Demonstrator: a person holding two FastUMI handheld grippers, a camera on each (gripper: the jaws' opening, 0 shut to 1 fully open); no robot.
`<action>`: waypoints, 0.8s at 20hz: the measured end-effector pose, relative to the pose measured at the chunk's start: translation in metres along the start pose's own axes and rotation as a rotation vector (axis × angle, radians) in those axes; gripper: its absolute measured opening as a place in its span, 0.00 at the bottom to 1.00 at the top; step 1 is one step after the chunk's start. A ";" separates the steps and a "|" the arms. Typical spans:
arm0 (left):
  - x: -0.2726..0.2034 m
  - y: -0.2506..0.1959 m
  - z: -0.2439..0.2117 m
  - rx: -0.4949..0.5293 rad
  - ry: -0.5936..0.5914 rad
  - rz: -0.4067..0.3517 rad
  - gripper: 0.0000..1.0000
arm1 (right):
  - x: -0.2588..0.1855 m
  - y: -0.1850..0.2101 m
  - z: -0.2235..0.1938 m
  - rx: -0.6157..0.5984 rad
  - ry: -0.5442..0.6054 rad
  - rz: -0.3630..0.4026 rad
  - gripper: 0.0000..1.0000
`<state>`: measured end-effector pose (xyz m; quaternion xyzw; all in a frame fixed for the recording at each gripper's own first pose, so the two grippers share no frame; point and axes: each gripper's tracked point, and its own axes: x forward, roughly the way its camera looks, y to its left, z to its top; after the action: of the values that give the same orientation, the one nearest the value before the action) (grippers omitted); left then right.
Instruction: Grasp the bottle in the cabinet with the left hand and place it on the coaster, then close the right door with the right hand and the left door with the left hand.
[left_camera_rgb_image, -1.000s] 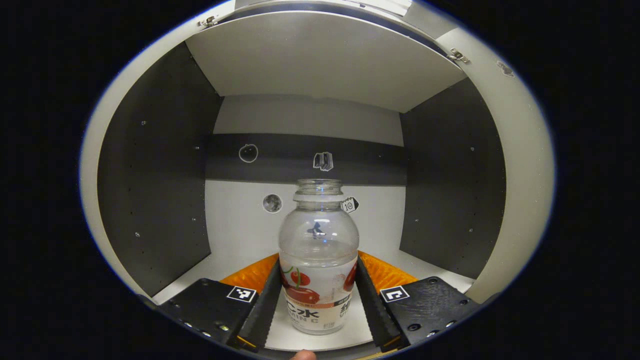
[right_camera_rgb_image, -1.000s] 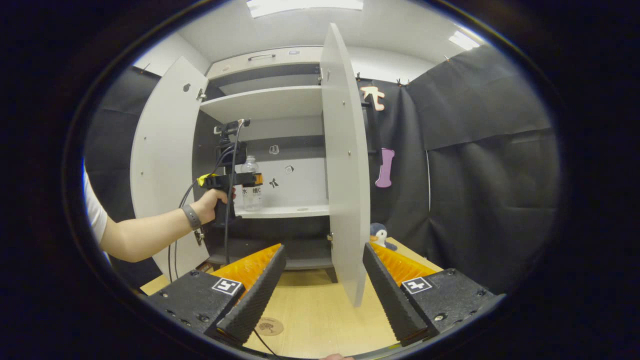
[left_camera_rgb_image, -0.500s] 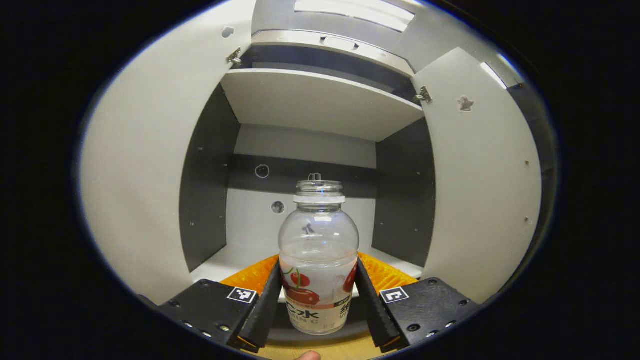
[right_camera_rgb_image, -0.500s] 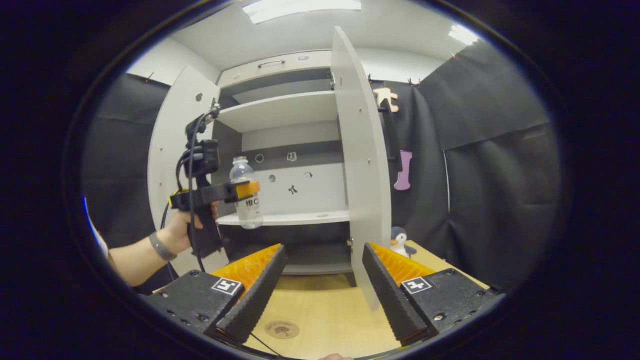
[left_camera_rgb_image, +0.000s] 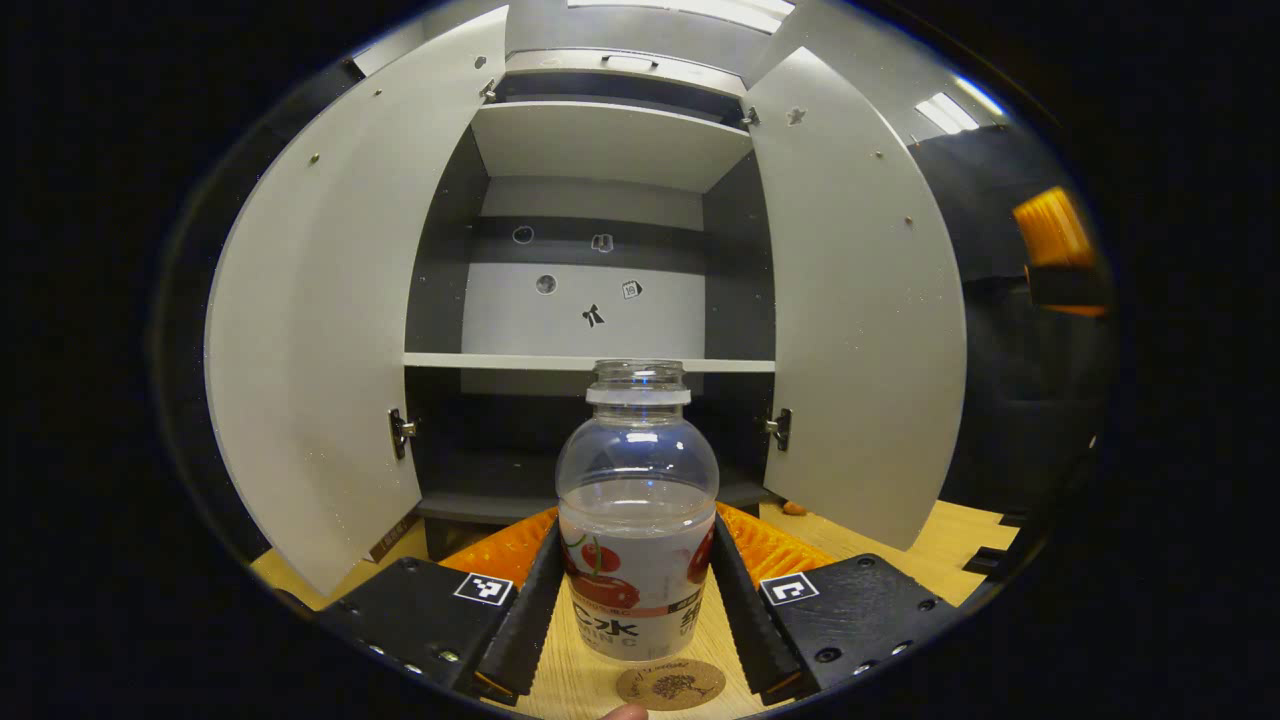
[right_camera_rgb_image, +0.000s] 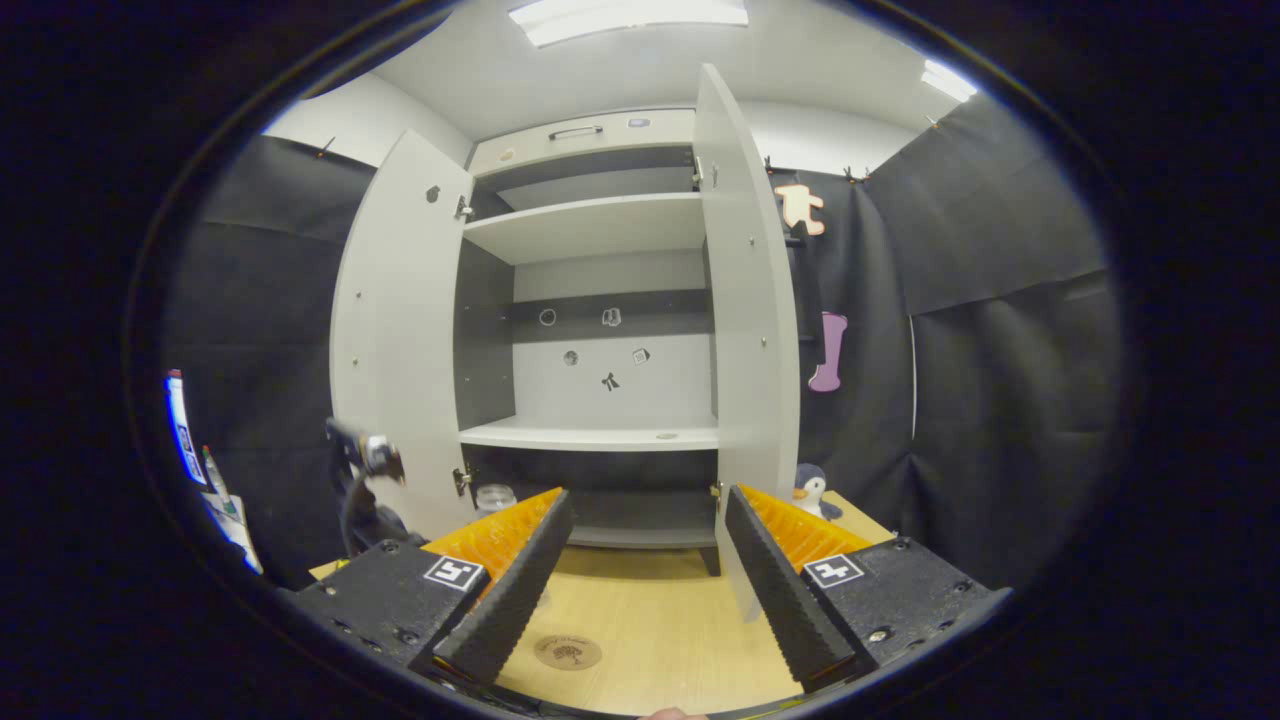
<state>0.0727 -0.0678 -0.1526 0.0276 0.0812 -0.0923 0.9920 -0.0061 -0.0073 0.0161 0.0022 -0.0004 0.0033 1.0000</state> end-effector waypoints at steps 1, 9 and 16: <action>-0.001 -0.004 -0.013 0.005 0.008 0.002 0.75 | -0.002 -0.001 0.000 -0.005 0.008 0.003 1.00; -0.004 -0.013 -0.068 -0.003 0.037 0.060 0.75 | -0.010 -0.014 0.013 -0.055 0.003 -0.038 1.00; -0.014 0.001 -0.091 -0.028 0.030 0.097 0.75 | -0.013 -0.021 0.007 -0.057 0.023 -0.067 1.00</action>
<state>0.0453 -0.0584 -0.2403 0.0189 0.0961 -0.0426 0.9943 -0.0195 -0.0282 0.0226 -0.0265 0.0112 -0.0301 0.9991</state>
